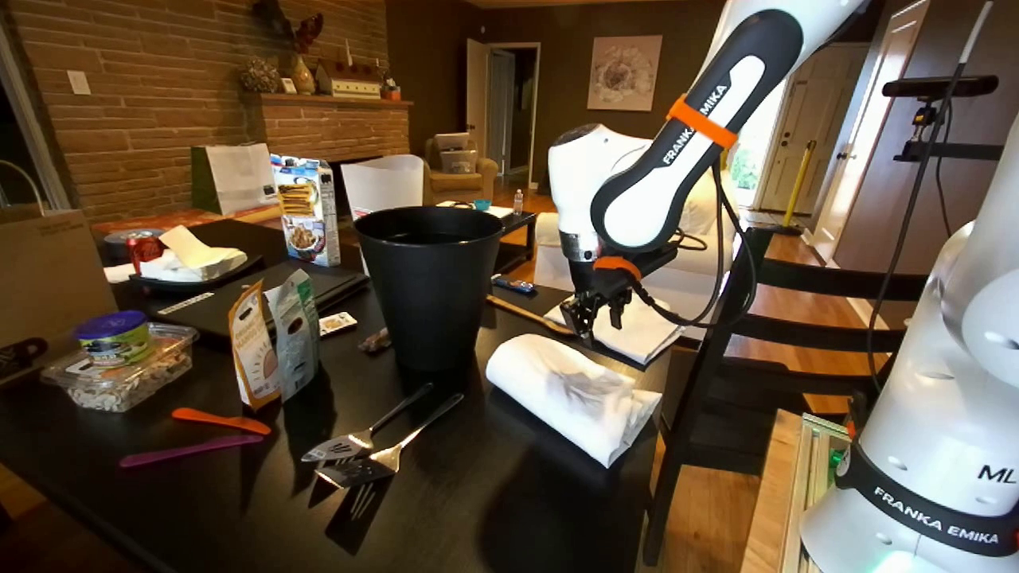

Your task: Fold the towel

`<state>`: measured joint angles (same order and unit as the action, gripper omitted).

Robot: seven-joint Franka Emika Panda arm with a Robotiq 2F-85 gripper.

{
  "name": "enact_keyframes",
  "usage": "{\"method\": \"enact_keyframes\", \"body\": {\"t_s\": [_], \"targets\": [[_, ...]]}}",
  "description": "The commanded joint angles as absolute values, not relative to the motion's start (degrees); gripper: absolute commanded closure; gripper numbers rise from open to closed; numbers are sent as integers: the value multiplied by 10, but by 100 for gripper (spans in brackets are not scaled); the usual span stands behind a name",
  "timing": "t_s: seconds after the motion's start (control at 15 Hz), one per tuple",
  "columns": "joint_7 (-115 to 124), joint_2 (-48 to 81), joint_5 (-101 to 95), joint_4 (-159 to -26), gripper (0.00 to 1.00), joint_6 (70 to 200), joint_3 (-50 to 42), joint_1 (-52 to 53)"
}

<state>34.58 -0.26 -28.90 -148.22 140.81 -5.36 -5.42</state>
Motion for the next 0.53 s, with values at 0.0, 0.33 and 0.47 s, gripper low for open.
{"method": "enact_keyframes", "body": {"t_s": [0.0, 0.33, 0.47], "targets": [[359, -27, -301, -1484, 3, 1417, -50, -52], [356, -81, -281, -1471, 0, 1409, -31, -48], [353, -107, -267, -1464, 0, 1402, -18, -47]]}}
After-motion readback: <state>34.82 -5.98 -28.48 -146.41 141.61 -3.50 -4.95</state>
